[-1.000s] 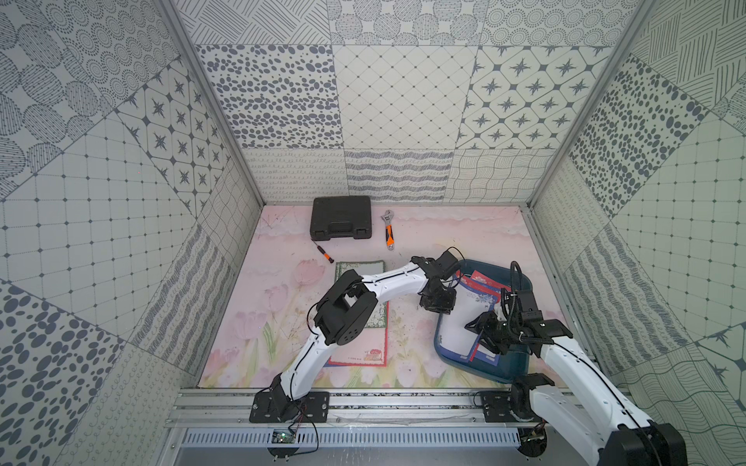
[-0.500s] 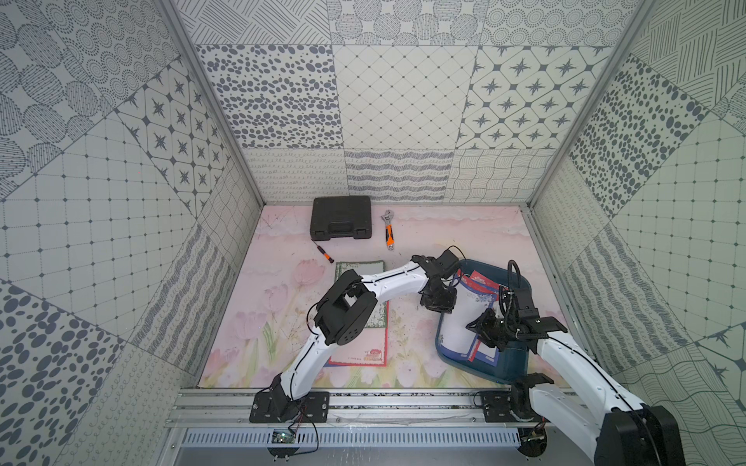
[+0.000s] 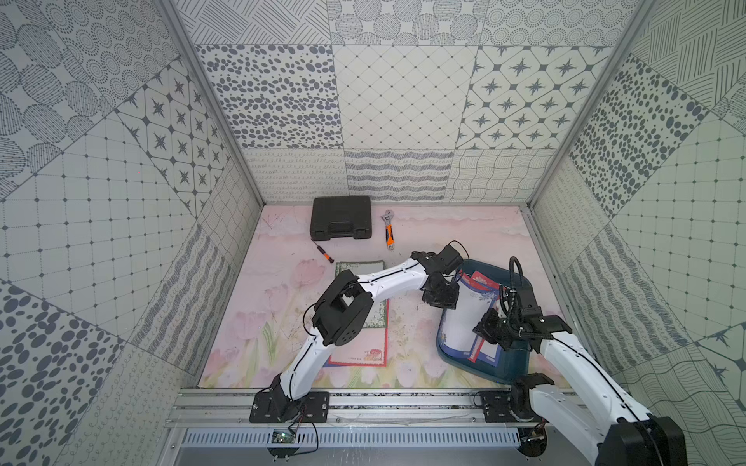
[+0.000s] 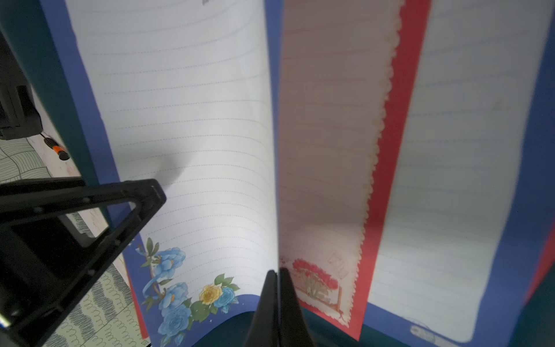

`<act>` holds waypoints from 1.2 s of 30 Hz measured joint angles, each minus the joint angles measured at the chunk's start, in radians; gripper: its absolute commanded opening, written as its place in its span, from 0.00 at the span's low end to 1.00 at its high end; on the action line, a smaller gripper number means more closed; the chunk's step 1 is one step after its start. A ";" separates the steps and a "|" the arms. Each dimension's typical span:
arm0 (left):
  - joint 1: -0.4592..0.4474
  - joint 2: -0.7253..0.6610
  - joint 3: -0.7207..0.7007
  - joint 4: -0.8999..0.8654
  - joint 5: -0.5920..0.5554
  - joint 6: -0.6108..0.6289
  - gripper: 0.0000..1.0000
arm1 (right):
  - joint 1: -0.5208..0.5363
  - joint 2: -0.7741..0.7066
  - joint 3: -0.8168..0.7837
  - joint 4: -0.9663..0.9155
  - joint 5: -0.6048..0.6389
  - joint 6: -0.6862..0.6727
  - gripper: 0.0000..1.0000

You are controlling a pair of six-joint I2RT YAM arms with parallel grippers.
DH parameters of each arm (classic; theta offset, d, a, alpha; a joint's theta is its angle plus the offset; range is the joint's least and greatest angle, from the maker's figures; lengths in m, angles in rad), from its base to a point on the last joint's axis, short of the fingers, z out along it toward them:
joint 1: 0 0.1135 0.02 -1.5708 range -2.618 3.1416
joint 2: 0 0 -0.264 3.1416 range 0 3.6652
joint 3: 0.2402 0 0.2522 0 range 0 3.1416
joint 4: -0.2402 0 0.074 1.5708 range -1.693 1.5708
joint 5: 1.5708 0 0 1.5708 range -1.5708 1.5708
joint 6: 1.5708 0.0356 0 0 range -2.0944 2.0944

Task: Take out the stationery paper from the storage box
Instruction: Pick up the stationery paper from the storage box.

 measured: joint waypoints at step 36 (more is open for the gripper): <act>0.014 -0.200 -0.009 -0.007 -0.136 0.103 0.34 | 0.009 -0.005 0.611 -0.396 0.144 -0.277 0.00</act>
